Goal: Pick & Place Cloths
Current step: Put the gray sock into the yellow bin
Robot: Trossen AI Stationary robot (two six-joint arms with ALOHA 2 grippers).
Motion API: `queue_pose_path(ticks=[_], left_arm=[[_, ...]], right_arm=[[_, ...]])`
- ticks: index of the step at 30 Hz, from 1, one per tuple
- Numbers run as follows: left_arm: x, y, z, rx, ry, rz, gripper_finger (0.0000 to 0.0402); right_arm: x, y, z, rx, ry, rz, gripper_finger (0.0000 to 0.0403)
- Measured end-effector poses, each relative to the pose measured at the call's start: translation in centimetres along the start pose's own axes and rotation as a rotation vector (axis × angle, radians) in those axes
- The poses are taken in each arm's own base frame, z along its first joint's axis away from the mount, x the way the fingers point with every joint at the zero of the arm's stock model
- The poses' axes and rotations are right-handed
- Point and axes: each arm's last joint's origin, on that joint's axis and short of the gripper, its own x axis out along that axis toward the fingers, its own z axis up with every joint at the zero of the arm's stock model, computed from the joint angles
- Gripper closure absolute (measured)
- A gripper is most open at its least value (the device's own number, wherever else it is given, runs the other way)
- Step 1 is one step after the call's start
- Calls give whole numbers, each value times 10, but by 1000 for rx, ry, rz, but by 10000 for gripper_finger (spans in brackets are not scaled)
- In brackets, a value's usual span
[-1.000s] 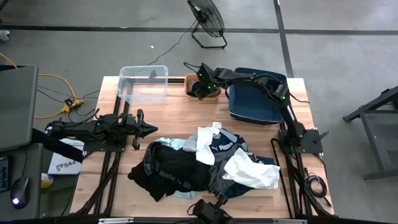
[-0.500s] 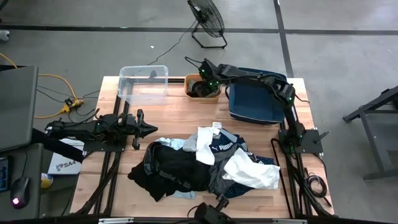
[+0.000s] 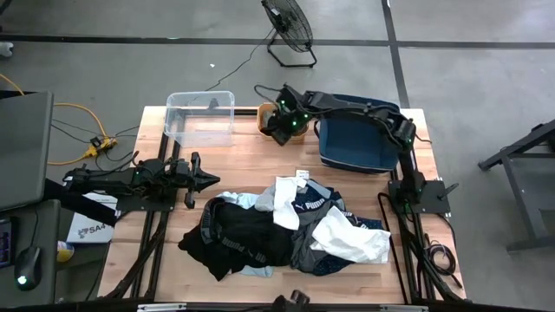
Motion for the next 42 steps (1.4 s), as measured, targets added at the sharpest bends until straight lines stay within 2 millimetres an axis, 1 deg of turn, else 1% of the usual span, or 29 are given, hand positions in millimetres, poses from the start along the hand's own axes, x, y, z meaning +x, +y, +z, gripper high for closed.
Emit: queue_pose_path(ticks=[2, 4, 8, 11, 14, 19, 21, 24, 28, 32, 40, 42], left_arm=[[0, 0, 0, 0, 0, 0, 389], [0, 0, 0, 0, -1, 0, 389], [0, 0, 0, 0, 0, 0, 389], [0, 0, 0, 0, 0, 0, 389], [0, 0, 0, 0, 0, 0, 389], [0, 0, 0, 0, 0, 0, 389], [0, 0, 0, 0, 0, 0, 389], [0, 0, 0, 0, 0, 0, 389], [0, 0, 0, 0, 0, 0, 389], [0, 0, 0, 0, -1, 0, 389], [0, 0, 0, 0, 0, 0, 389], [0, 0, 0, 0, 0, 0, 389]], right_arm=[[0, 10, -6, -16, 44, 4, 211], [-6, 21, -13, -51, 82, -9, 202], [-13, 49, -26, -168, 120, -48, 202], [-14, 74, -36, -274, 143, -7, 205], [-10, 100, -49, -415, 179, 48, 205], [1, 141, -75, -767, 215, 116, 207], [5, 154, -83, -859, 209, 104, 207], [9, 173, -90, -965, 147, 76, 207], [11, 193, -94, -1047, 57, 86, 207], [11, 206, -96, -1062, -8, 120, 207], [12, 219, -105, -1084, -11, 166, 207], [18, 220, -106, -1085, -11, 167, 207]])
